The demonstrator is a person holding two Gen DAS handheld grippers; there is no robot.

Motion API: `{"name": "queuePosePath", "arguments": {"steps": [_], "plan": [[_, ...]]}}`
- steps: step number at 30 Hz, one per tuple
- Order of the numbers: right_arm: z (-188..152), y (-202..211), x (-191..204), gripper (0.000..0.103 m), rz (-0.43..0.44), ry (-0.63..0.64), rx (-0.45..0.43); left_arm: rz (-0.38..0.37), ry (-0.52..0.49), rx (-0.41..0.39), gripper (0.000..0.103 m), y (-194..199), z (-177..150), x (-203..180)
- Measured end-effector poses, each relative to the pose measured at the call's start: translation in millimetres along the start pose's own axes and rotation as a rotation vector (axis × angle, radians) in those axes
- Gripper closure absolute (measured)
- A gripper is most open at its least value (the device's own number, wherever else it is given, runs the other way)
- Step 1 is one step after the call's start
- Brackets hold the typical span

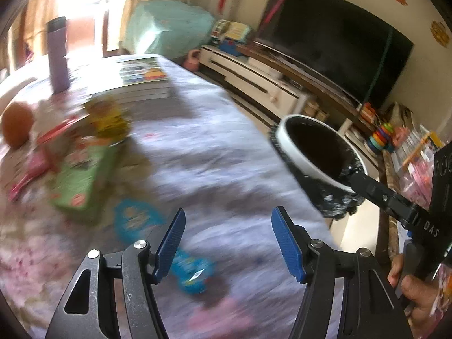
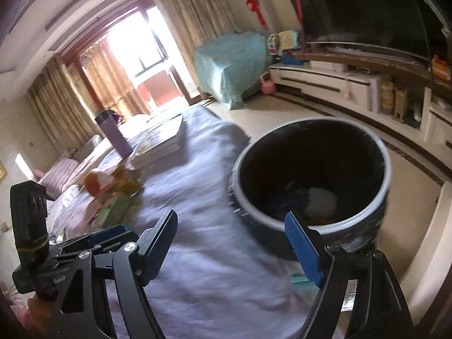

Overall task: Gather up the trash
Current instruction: 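Grasp green milk carton with left tool while right tool grasps blue candy toy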

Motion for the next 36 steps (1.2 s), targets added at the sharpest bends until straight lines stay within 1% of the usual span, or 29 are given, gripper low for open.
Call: {"name": "queuePosePath", "arguments": {"steps": [4, 9, 12, 15, 18, 21, 24, 27, 30, 36], "plan": [[-11, -10, 25, 0.023, 0.035, 0.033, 0.025, 0.026, 0.041, -0.012, 0.04, 17, -19, 22], [-24, -24, 50, 0.02, 0.057, 0.077, 0.069, 0.052, 0.104, -0.026, 0.04, 40, -44, 50], [-32, -30, 65, 0.02, 0.063, 0.1, 0.084, 0.067, 0.136, -0.029, 0.04, 51, -50, 67], [-39, -35, 82, 0.02, 0.077, 0.146, 0.104, 0.081, 0.157, -0.026, 0.04, 57, -53, 79], [-47, -43, 100, 0.019, 0.074, 0.197, 0.122, 0.087, 0.18, -0.021, 0.039, 62, -57, 89], [-54, -49, 113, 0.02, 0.103, 0.233, 0.15, 0.093, 0.193, -0.011, 0.037, 60, -53, 97], [-60, -56, 126, 0.019, 0.095, 0.278, 0.174, 0.09, 0.2, -0.006, 0.037, 60, -52, 104], [-63, -63, 134, 0.02, 0.081, 0.315, 0.195, 0.088, 0.203, -0.001, 0.037, 60, -53, 106], [-65, -69, 142, 0.02, 0.093, 0.338, 0.214, 0.084, 0.205, 0.002, 0.037, 56, -51, 110], [-66, -77, 150, 0.02, 0.092, 0.372, 0.232, 0.081, 0.194, 0.015, 0.036, 47, -42, 112]]}}
Point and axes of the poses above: each gripper's, at about its wrist camera, not at the fingertips, and y roughly against the way its jaws point, x to its left, z to its top, the point moved 5 cm from there along -y, roughly the way its jaws point, and after that the axes turned 13 degrees about x, right-handed, at the moved point
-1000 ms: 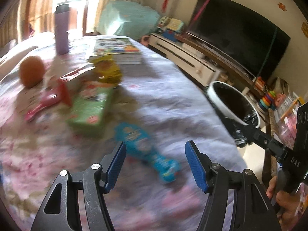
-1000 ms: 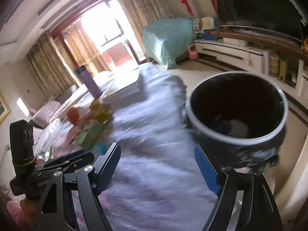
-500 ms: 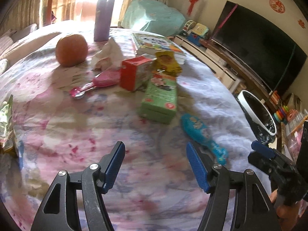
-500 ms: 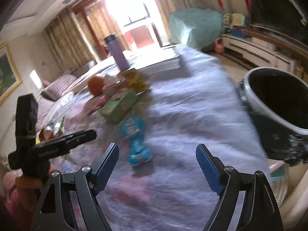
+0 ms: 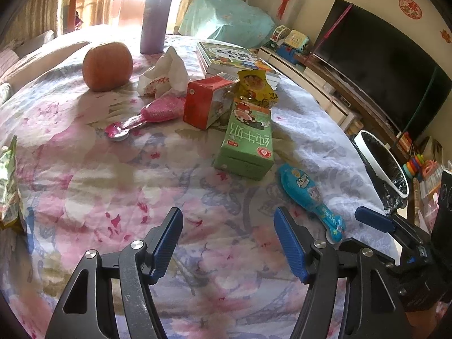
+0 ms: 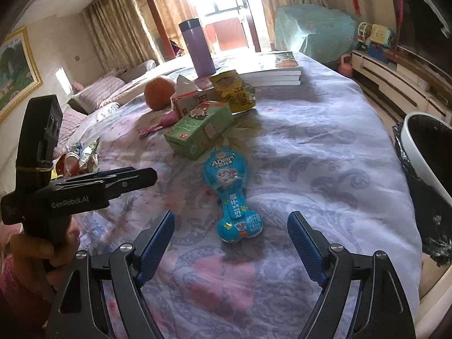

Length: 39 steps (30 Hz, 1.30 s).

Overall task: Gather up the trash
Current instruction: 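Grasp green milk carton with left tool while right tool grasps blue candy toy, then carry green carton and blue candy toy with both tools over the bin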

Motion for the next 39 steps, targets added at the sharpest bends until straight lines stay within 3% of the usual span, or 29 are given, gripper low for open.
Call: {"name": "queuePosePath", "arguments": {"steps": [19, 28, 30, 31, 34, 39], "plan": [[20, -22, 4, 0.024, -0.027, 0.072, 0.044, 0.03, -0.067, -0.004, 0.033, -37, 60, -13], [22, -36, 0, 0.057, -0.068, 0.068, 0.087, 0.054, -0.107, -0.001, 0.036, -57, 78, -18], [22, -36, 0, 0.075, -0.081, 0.073, 0.09, 0.052, -0.118, 0.018, 0.047, -64, 78, -19], [22, -36, -1, 0.077, -0.089, 0.071, 0.09, 0.05, -0.123, 0.026, 0.054, -65, 78, -20], [20, -31, -7, 0.083, -0.077, 0.049, 0.082, 0.052, -0.134, 0.02, 0.054, -66, 77, -21], [13, -17, -19, 0.083, -0.071, -0.005, 0.048, 0.039, -0.136, 0.013, 0.055, -61, 68, -24]]}}
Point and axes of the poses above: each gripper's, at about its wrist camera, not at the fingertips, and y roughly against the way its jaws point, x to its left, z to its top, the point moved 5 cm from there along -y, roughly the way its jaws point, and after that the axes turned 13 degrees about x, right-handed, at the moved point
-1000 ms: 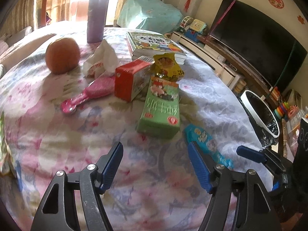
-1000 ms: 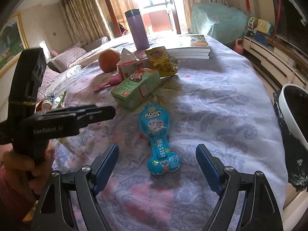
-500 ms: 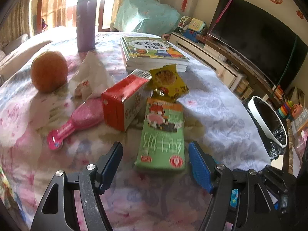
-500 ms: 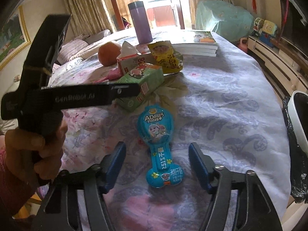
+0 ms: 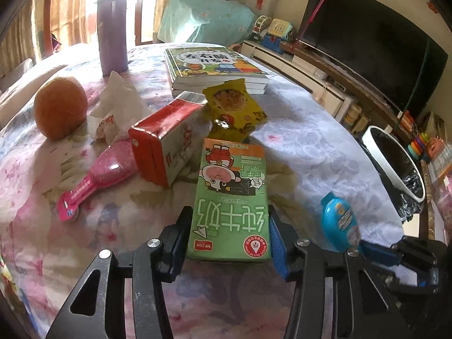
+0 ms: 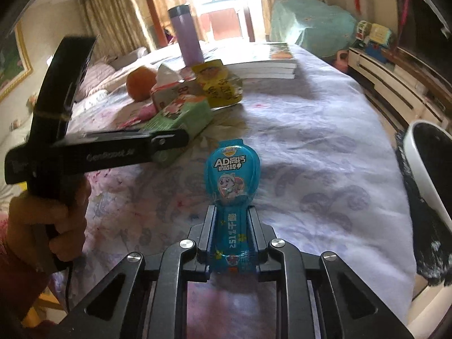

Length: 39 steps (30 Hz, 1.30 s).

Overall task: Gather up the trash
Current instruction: 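Carry green carton and blue candy toy with both tools over the bin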

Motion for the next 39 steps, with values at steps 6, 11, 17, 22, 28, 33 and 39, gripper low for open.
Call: {"name": "queuePosePath", "arguments": {"steps": [6, 11, 17, 22, 28, 33, 39], "plan": [[-8, 21, -22, 0.083, -0.006, -0.07, -0.05, -0.034, -0.037, 0.005, 0.055, 9, -17, -21], [-13, 38, -42, 0.083, -0.017, -0.121, -0.087, -0.069, -0.057, 0.027, 0.055, 11, -30, -37], [-15, 51, -57, 0.083, -0.03, -0.156, -0.119, -0.088, -0.093, 0.033, 0.055, 16, -33, -58], [-19, 58, -69, 0.083, -0.034, -0.188, -0.135, -0.099, -0.135, 0.03, 0.055, 21, -32, -85], [-25, 67, -86, 0.083, -0.037, -0.223, -0.151, -0.113, -0.17, 0.033, 0.055, 18, -28, -106], [-29, 76, -100, 0.083, -0.051, -0.25, -0.167, -0.123, -0.202, 0.031, 0.055, 17, -22, -125], [-34, 85, -117, 0.083, -0.067, -0.281, -0.18, -0.136, -0.247, 0.031, 0.055, 13, -13, -149]]}}
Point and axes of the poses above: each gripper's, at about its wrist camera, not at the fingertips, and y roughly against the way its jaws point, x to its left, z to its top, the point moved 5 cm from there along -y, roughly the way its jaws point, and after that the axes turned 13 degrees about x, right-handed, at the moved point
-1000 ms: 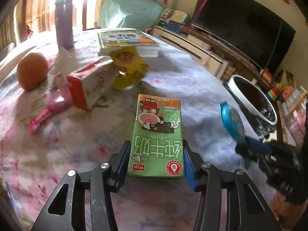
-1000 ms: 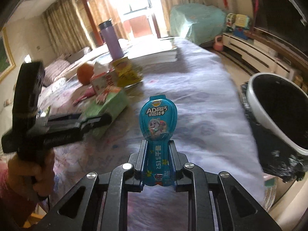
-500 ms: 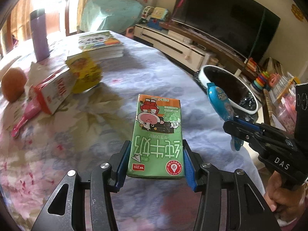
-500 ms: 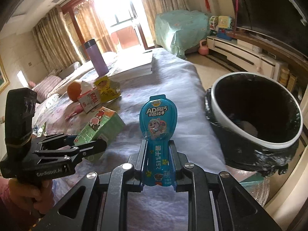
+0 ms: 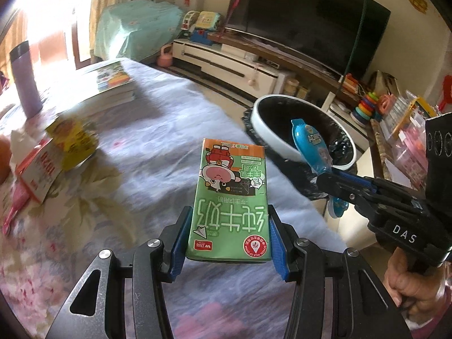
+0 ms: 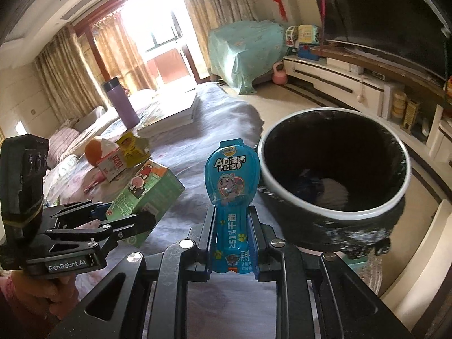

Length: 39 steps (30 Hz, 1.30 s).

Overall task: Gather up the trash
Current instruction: 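Carry green carton and blue candy toy with both tools over the bin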

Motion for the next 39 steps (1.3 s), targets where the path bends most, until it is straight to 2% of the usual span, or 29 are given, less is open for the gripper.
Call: {"name": "queuePosePath", "arguments": {"steps": [13, 30, 39], "plan": [[2, 13, -35, 0.083, -0.021, -0.062, -0.022, -0.01, -0.043, 0.008, 0.055, -16, 22, -25], [22, 25, -74, 0.083, -0.064, -0.104, -0.04, -0.022, -0.125, 0.013, 0.055, -36, 57, -62], [29, 25, -97, 0.083, -0.081, -0.131, -0.034, -0.033, -0.134, 0.021, 0.055, -50, 80, -69]]}}
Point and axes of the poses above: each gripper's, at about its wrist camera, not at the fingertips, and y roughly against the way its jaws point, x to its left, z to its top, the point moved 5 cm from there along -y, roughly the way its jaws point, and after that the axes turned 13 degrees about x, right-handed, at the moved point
